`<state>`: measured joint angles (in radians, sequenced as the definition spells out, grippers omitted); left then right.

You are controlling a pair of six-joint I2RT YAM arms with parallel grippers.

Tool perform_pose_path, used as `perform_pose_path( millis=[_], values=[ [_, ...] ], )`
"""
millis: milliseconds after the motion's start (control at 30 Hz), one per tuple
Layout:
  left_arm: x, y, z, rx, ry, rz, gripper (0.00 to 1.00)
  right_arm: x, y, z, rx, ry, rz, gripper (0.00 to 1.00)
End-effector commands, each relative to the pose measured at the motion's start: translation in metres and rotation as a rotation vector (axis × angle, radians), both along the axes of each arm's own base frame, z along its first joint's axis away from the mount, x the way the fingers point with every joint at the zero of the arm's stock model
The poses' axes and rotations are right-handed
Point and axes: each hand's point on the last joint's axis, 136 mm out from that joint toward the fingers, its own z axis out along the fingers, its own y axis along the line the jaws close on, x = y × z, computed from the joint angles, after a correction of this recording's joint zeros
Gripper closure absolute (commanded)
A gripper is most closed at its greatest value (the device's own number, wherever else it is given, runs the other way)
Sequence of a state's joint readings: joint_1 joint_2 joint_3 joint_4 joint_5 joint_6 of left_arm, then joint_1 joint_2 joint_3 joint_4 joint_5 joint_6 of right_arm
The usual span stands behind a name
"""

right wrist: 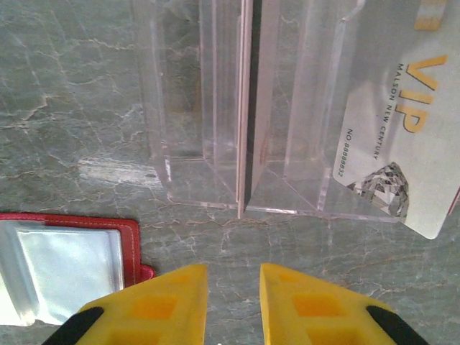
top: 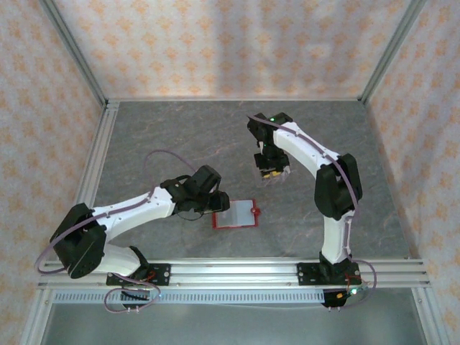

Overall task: Put the credit cards into the card holder
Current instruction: Pick up the credit card from the storage box.

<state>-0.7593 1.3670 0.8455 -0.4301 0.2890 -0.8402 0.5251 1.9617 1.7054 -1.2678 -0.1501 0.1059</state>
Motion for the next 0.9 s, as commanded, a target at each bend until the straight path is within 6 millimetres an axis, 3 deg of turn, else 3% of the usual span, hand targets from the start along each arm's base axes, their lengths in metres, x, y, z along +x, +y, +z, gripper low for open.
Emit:
perform_pose_path(
  millis=[0,867],
  values=[
    [0.001,0.008,0.002,0.016,-0.023,0.032,0.56,-0.006,-0.010,-0.009,-0.073,0.030,0.025,0.75],
    [0.004,0.019,0.001,0.035,-0.029,0.058,0.56,-0.006,-0.009,-0.028,-0.112,0.066,0.042,0.84]
  ],
)
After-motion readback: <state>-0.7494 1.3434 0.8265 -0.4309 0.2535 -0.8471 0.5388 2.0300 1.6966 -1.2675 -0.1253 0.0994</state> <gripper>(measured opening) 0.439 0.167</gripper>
